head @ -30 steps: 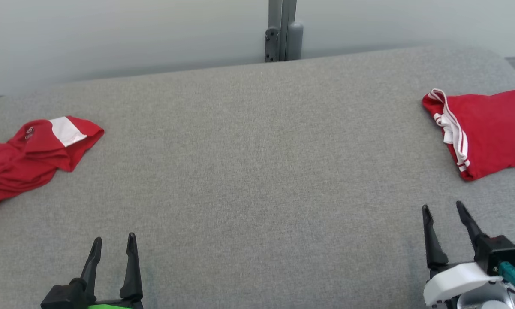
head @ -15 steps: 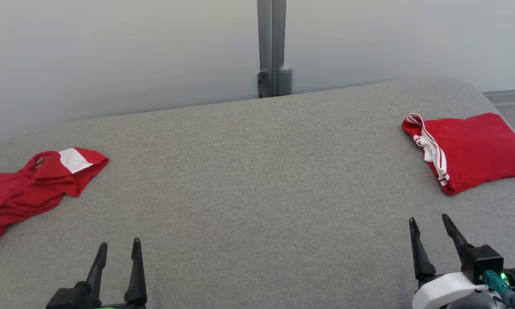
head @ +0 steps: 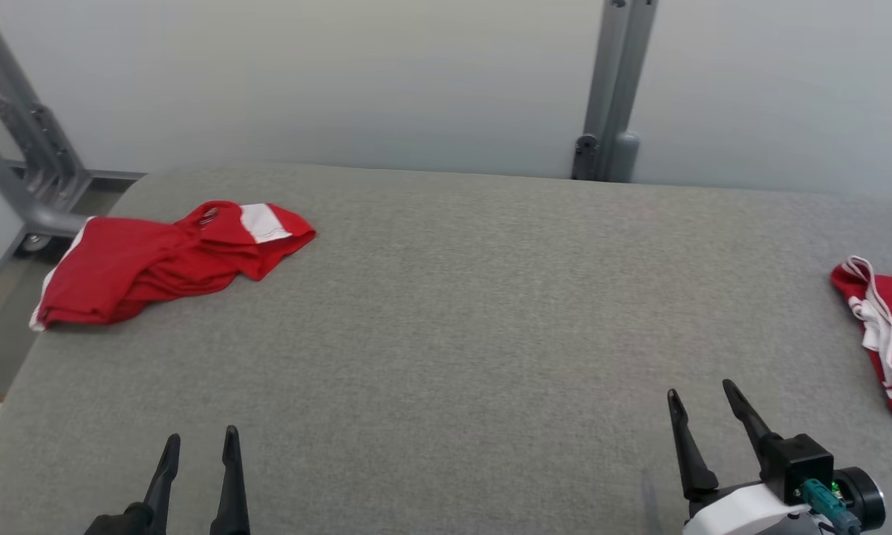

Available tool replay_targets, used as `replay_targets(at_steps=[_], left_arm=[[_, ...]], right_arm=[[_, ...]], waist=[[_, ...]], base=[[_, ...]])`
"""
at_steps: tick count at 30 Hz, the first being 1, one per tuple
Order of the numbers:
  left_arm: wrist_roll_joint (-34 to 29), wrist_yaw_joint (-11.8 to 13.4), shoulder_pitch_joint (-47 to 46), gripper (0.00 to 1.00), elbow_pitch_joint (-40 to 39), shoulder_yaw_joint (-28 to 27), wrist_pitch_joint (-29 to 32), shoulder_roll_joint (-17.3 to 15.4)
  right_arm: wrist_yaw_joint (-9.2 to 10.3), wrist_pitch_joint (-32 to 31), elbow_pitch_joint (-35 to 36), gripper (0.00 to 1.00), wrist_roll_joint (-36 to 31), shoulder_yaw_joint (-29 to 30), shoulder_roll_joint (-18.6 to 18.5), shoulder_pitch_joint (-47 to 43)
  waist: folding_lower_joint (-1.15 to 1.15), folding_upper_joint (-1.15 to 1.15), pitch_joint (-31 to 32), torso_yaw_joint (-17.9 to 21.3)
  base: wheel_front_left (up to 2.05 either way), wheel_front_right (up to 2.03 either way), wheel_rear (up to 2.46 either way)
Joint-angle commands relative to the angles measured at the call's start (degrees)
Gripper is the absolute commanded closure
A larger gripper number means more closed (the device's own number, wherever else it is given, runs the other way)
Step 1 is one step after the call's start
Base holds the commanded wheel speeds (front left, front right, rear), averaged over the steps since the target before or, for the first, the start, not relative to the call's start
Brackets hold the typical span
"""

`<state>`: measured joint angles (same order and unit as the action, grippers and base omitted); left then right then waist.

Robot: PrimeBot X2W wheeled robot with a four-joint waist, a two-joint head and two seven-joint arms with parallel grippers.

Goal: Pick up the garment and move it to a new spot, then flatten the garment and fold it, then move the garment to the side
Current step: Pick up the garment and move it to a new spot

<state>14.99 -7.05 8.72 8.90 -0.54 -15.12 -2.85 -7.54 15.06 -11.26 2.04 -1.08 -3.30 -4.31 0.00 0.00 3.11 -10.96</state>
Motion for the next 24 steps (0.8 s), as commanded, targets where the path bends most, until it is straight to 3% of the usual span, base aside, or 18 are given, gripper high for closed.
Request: replay_targets(at_steps=[1,7,11,17,24], left_arm=[[-0.10,0.01,1.00,0.00,-0.40,-0.53,-0.03,-0.08],[0.36,-0.20,1.36,0.00,-1.15,-0.39,-0.03,-0.07],[1.60,-0.25,-2.01,0.00,-2.26,0.75,-0.03,-0.04],[6.45,-0.41,-14.96,0.00,1.70,3.28,-0.02,-0.08],[11.90,-0.46,-36.29,0.00,15.61,6.87,1.14,-1.07]], right_arm=[[0.10,0.14,0.02,0.00,0.55,-0.79,0.05,-0.09],[0.10,0.14,-0.03,0.00,1.13,-1.96,-0.05,0.10],[0.10,0.14,1.01,0.00,0.95,-1.65,-0.91,1.29],[0.10,0.15,4.33,0.00,-0.03,-0.74,-4.94,7.12],[0.10,0.15,7.67,0.00,-0.70,1.53,-10.33,14.68]], waist=[[0.00,0.00,0.79,-7.59],[0.00,0.00,-0.51,-9.61],[0.00,0.00,-4.60,-9.38],[0.00,0.00,-18.78,-8.73],[0.00,0.00,-34.60,-7.73]], base=[[0.00,0.00,0.00],[0.00,0.00,0.00],[0.00,0.00,0.00],[0.00,0.00,0.00],[0.00,0.00,0.00]])
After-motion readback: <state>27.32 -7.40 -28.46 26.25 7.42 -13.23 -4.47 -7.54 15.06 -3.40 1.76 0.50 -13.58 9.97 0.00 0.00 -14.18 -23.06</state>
